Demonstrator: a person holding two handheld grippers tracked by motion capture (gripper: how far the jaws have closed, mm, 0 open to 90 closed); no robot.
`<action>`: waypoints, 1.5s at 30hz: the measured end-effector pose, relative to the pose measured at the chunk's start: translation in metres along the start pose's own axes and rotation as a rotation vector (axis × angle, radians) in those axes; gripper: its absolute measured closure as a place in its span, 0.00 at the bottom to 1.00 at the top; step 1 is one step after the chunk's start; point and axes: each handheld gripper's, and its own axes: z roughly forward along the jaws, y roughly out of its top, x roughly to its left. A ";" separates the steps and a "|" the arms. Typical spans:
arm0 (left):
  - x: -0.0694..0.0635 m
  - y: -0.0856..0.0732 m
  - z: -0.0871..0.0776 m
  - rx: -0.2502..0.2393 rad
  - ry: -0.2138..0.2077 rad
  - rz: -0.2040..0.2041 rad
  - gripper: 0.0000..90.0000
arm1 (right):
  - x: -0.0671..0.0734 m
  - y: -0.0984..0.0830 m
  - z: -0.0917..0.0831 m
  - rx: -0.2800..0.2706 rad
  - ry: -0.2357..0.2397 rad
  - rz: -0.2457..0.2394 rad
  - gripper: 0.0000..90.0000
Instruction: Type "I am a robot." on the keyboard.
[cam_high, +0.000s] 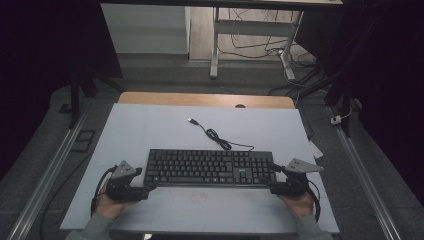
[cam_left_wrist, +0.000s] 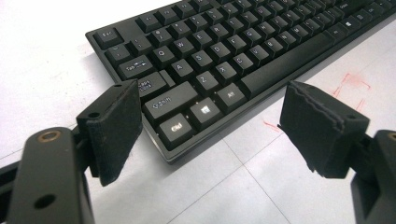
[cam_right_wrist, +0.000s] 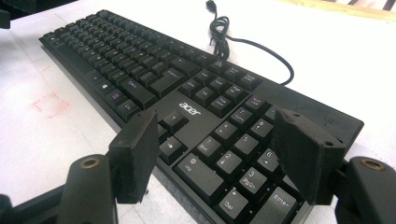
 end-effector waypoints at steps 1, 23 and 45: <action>0.000 0.000 0.000 0.000 0.001 0.002 0.23 | 0.000 0.000 0.000 0.002 -0.002 -0.002 0.36; -0.001 0.000 -0.004 -0.014 0.024 -0.008 0.26 | 0.002 0.001 0.004 0.012 -0.002 -0.012 0.36; -0.003 0.003 0.003 0.004 0.025 -0.016 0.33 | 0.024 0.022 0.025 0.011 0.040 -0.038 0.40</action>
